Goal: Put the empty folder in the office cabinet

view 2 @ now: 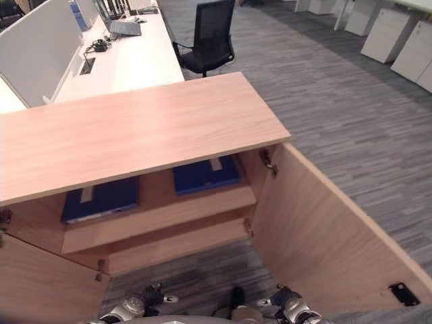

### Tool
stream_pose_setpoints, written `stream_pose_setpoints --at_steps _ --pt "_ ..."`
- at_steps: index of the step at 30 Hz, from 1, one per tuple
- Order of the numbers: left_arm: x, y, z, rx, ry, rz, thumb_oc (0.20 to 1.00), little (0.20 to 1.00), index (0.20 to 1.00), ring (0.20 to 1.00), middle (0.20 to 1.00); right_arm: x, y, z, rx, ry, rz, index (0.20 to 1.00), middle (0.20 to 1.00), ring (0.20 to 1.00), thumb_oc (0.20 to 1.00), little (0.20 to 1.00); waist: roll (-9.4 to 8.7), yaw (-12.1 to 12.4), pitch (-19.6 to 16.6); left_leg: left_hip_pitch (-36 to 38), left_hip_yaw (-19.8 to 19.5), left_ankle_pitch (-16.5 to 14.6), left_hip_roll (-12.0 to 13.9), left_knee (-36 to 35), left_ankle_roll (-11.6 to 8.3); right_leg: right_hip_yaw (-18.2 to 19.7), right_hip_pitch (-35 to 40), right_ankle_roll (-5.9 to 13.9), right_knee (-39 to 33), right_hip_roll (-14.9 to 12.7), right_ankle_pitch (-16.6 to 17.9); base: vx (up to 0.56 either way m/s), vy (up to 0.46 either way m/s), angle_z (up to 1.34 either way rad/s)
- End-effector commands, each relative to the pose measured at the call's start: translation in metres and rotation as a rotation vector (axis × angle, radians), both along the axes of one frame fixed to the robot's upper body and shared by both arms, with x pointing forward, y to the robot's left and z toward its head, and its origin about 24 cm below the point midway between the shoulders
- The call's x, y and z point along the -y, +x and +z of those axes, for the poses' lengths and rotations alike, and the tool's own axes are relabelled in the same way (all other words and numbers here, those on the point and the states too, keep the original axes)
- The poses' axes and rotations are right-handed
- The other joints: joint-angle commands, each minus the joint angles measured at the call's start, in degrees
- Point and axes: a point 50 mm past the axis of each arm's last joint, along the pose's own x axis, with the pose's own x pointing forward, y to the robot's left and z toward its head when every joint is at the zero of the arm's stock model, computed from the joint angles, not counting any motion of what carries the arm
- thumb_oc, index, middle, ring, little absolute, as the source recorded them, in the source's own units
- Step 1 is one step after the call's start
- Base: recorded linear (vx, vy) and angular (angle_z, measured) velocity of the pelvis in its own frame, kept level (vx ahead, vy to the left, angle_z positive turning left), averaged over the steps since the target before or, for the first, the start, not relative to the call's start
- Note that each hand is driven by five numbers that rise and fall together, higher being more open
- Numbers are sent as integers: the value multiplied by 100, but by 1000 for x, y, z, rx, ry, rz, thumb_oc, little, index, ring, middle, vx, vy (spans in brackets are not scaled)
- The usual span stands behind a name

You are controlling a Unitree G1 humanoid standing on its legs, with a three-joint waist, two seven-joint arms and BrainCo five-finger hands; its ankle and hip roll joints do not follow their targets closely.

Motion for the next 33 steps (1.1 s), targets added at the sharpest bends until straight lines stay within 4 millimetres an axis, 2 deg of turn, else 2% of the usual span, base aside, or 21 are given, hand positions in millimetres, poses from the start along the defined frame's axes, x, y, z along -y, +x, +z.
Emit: stream_pose_setpoints --at_steps 1,4,5,7,10,12,13,14,15,17,18,19,23,25,26,27,28,29,31,33 --pt "-11 6 2 15 33 16 1000 1000 1000 1000 1000 -8 37 12 165 116 -179 1000 1000 1000 1000 1000 -196 11 204 150 -30 -538 -310 13 78 330 93 722 -456 -35 294 -182 231 -17" --pt "-13 1 1 -6 29 29 1000 1000 1000 1000 1000 2 32 12 175 120 -255 1000 1000 1000 1000 1000 -167 -23 232 195 49 -501 -395 -63 120 377 37 771 -464 -89 352 -130 159 -25" --pt "-16 -5 -1 -24 29 38 1000 1000 1000 1000 1000 14 21 11 153 92 -310 1000 1000 1000 1000 1000 -142 -50 251 238 116 -465 -463 -149 158 368 -10 818 -470 -151 402 -129 135 -17" --pt "-17 -6 -1 -27 28 40 1000 1000 1000 1000 1000 19 17 11 140 79 -320 1000 1000 1000 1000 1000 -134 -51 267 269 139 -450 -493 -191 171 357 -17 843 -484 -185 430 -107 108 -10" --pt "-22 -12 -2 -46 31 55 1000 1000 1000 1000 1000 46 -7 11 69 6 -373 1000 1000 1000 1000 1000 -138 -80 305 307 305 -419 -561 -279 194 156 -89 929 -514 -352 479 -110 91 -17" --pt "-24 -13 -2 -50 32 59 1000 1000 1000 1000 1000 53 -12 13 56 -12 -386 1000 1000 1000 1000 1000 -135 -86 337 311 358 -406 -558 -279 199 66 -135 952 -450 -412 471 -125 51 -33" --pt "-25 -11 -2 -48 28 65 1000 1000 1000 1000 1000 61 -17 15 50 -32 -408 1000 1000 1000 1000 1000 -70 -67 457 296 461 -370 -472 -279 216 -260 -197 913 -130 -544 290 -204 49 -30" --pt "-25 -12 -2 -50 28 67 1000 1000 1000 1000 1000 65 -21 15 42 -40 -418 1000 1000 1000 1000 1000 -29 -53 490 287 506 -347 -418 -279 210 -425 -162 861 75 -626 136 -155 36 -35" --pt "-26 -14 -2 -57 29 69 1000 1000 1000 1000 1000 67 -26 15 29 -48 -430 1000 1000 1000 1000 1000 42 -37 509 334 525 -416 -317 -279 185 -488 -59 857 354 -688 -100 -43 16 -33" --pt "-27 -15 -2 -61 30 71 1000 1000 1000 1000 1000 69 -30 14 17 -52 -439 1000 1000 1000 1000 1000 61 -34 521 342 570 -426 -278 -279 183 -523 1 804 597 -769 -225 -49 2 -47" --pt "-30 -17 -3 -70 33 77 1000 1000 1000 1000 1000 72 -43 13 -13 -56 -471 1000 1000 1000 1000 1000 109 -33 469 303 666 -431 -205 -279 207 -471 174 747 1035 -985 -383 -78 -2 -45" --pt "-30 -18 -3 -70 33 77 1000 1000 1000 1000 1000 72 -43 13 -13 -56 -471 1000 1000 1000 1000 1000 104 -25 466 304 672 -434 -212 -279 210 -456 156 751 1066 -995 -400 -61 -5 -37" --pt "-36 -25 -3 -92 42 92 1000 1000 1000 1000 1000 76 -66 10 -57 -59 -530 1000 1000 1000 1000 1000 110 -40 217 207 811 -423 -154 -279 224 -103 411 773 1478 -1300 -455 24 -30 -30" --pt "-38 -24 -3 -88 50 94 1000 1000 1000 1000 1000 78 -73 10 -70 -60 -552 1000 1000 1000 1000 1000 -11 -36 62 101 892 -334 -181 -279 220 -40 703 781 994 -1199 -387 -11 -173 -26" --pt "-40 -23 -2 -80 57 92 1000 1000 1000 1000 1000 78 -76 9 -72 -63 -566 1000 1000 1000 1000 1000 -121 -35 -5 29 911 -272 -175 -279 186 186 881 890 430 -948 -445 -51 -257 -43" --pt "-41 -21 -2 -76 58 95 1000 1000 1000 1000 1000 77 -77 9 -76 -64 -569 1000 1000 1000 1000 1000 -162 -22 -24 29 927 -261 -163 -279 174 299 939 916 222 -856 -454 -5 -204 -60" --pt "-41 -21 -2 -76 58 95 1000 1000 1000 1000 1000 77 -77 9 -75 -64 -569 1000 1000 1000 1000 1000 -161 -12 -39 8 938 -252 -159 -279 173 308 919 911 206 -850 -435 10 -232 -65" --pt "-44 -20 -1 -66 66 108 1000 1000 1000 1000 1000 76 -78 9 -81 -69 -568 1000 1000 1000 1000 1000 -216 -6 -75 23 968 -224 -77 -279 124 424 1007 927 -71 -668 -455 15 -225 -60" --pt "-45 -19 0 -58 67 118 1000 1000 1000 1000 1000 76 -77 9 -71 -70 -570 1000 1000 1000 1000 1000 -251 -26 -98 52 998 -198 35 -279 72 486 1044 875 -196 -513 -458 17 -229 -34" --pt "-45 -18 0 -55 65 122 1000 1000 1000 1000 1000 77 -76 9 -61 -71 -574 1000 1000 1000 1000 1000 -273 -44 -95 48 1005 -174 91 -279 42 492 1055 841 -225 -451 -478 -18 -197 -33"
